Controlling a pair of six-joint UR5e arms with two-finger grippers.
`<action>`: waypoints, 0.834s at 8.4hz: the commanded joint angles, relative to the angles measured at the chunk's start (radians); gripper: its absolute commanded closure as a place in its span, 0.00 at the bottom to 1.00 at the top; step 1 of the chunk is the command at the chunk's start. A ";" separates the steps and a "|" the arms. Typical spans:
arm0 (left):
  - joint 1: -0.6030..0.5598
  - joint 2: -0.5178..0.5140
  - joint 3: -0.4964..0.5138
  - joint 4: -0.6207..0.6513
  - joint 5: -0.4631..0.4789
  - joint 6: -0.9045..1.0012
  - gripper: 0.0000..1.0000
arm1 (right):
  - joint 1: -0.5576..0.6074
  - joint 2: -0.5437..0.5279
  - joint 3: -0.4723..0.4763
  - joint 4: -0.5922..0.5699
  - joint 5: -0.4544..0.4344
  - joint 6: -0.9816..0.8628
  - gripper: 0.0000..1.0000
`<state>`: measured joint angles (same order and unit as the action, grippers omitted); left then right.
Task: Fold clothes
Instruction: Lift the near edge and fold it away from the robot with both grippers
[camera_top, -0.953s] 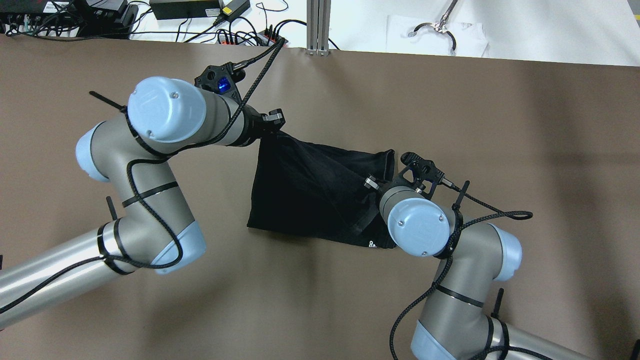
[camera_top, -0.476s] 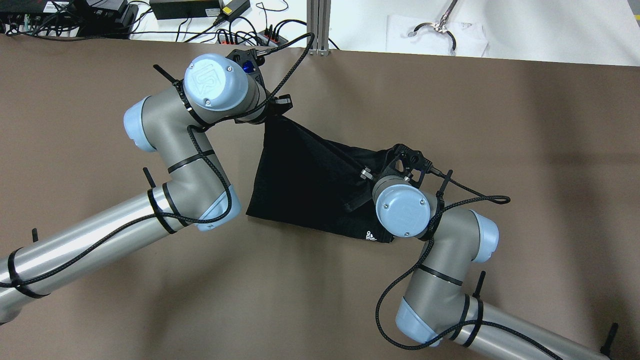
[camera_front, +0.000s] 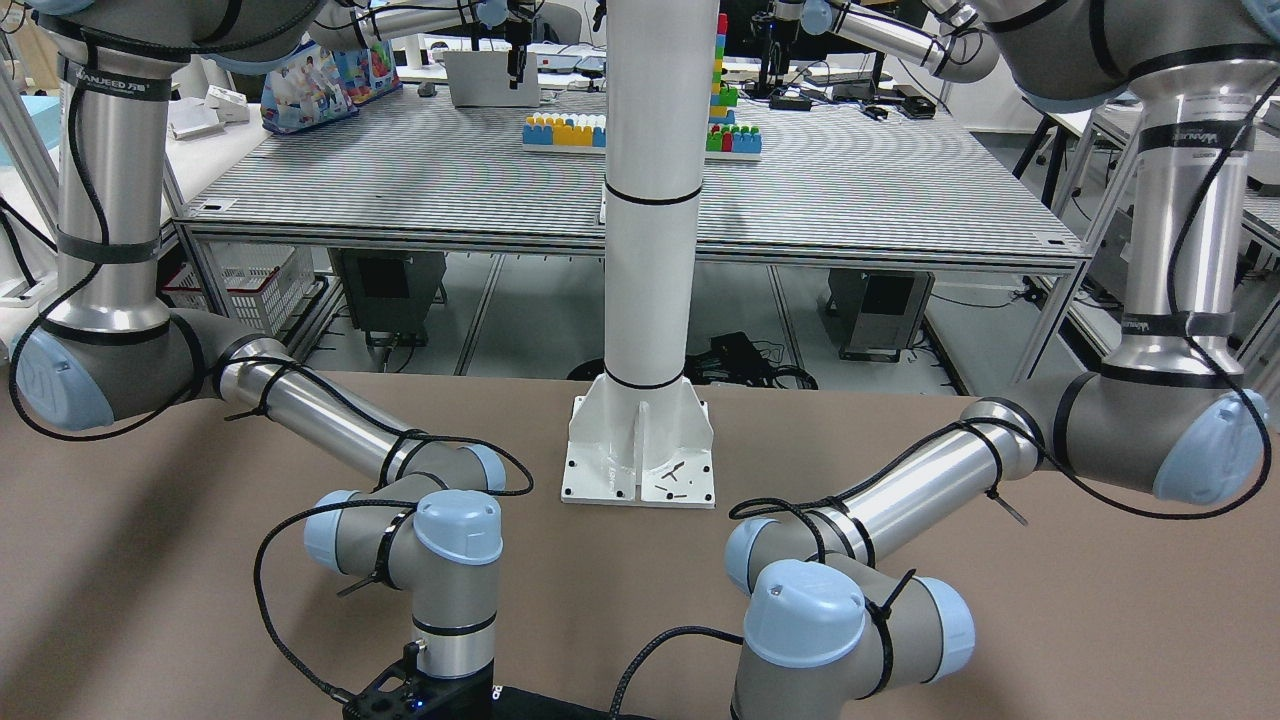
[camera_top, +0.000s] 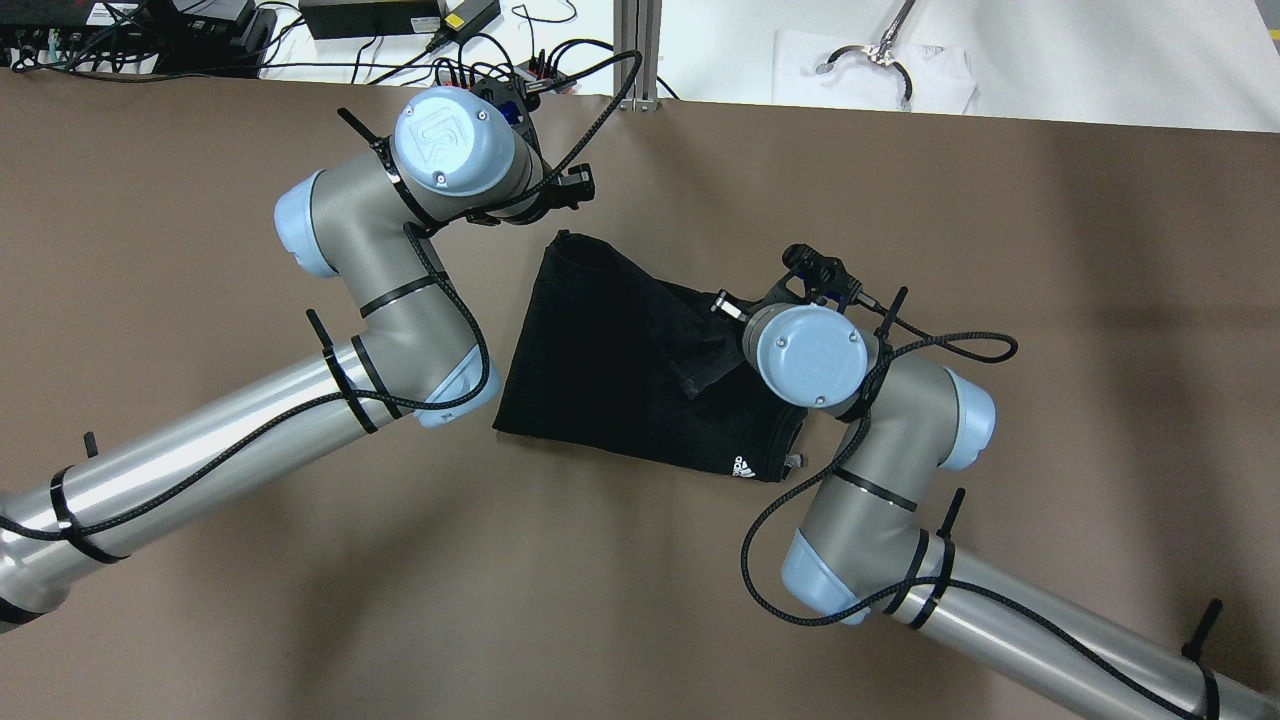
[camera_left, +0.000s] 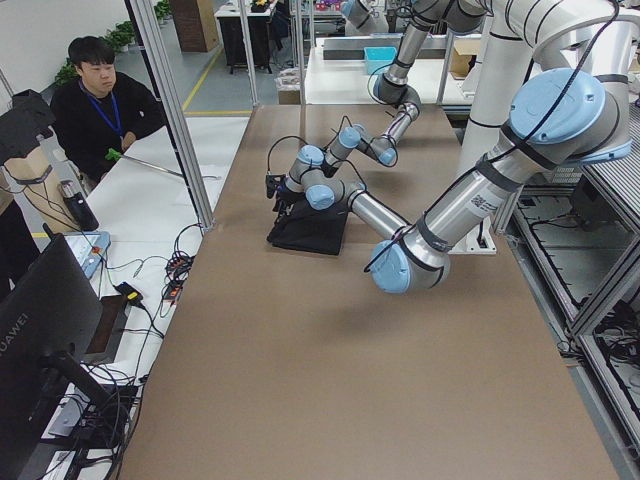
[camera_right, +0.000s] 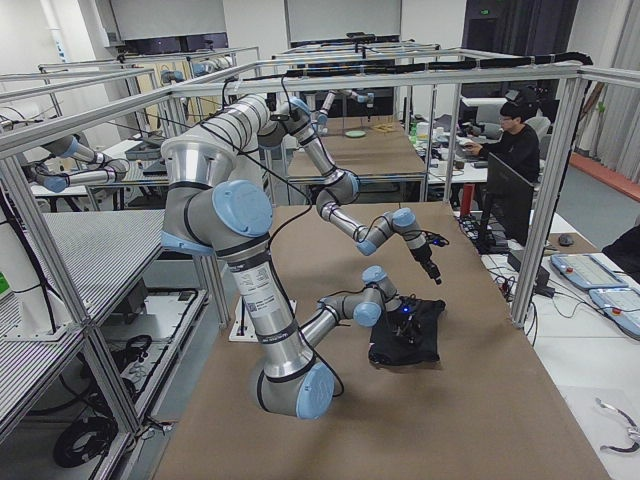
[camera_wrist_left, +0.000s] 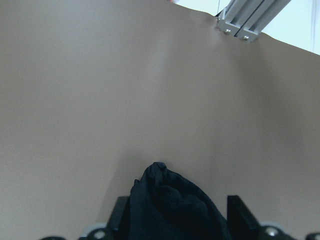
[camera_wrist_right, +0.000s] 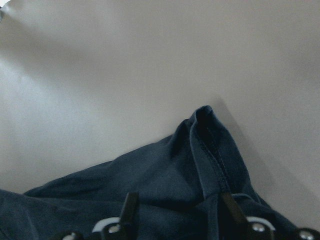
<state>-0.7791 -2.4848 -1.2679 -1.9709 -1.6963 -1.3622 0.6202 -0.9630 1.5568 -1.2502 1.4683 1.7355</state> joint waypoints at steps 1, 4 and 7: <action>-0.039 0.009 -0.030 -0.016 -0.108 0.000 0.00 | 0.059 0.026 0.005 0.009 0.130 0.028 0.10; -0.037 0.021 -0.030 -0.016 -0.105 0.002 0.00 | -0.058 0.009 0.029 0.011 0.085 0.188 0.14; -0.037 0.023 -0.033 -0.016 -0.105 0.002 0.00 | -0.108 -0.002 0.029 0.012 0.026 0.199 0.39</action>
<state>-0.8160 -2.4629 -1.2996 -1.9865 -1.8009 -1.3607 0.5367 -0.9604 1.5845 -1.2396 1.5182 1.9262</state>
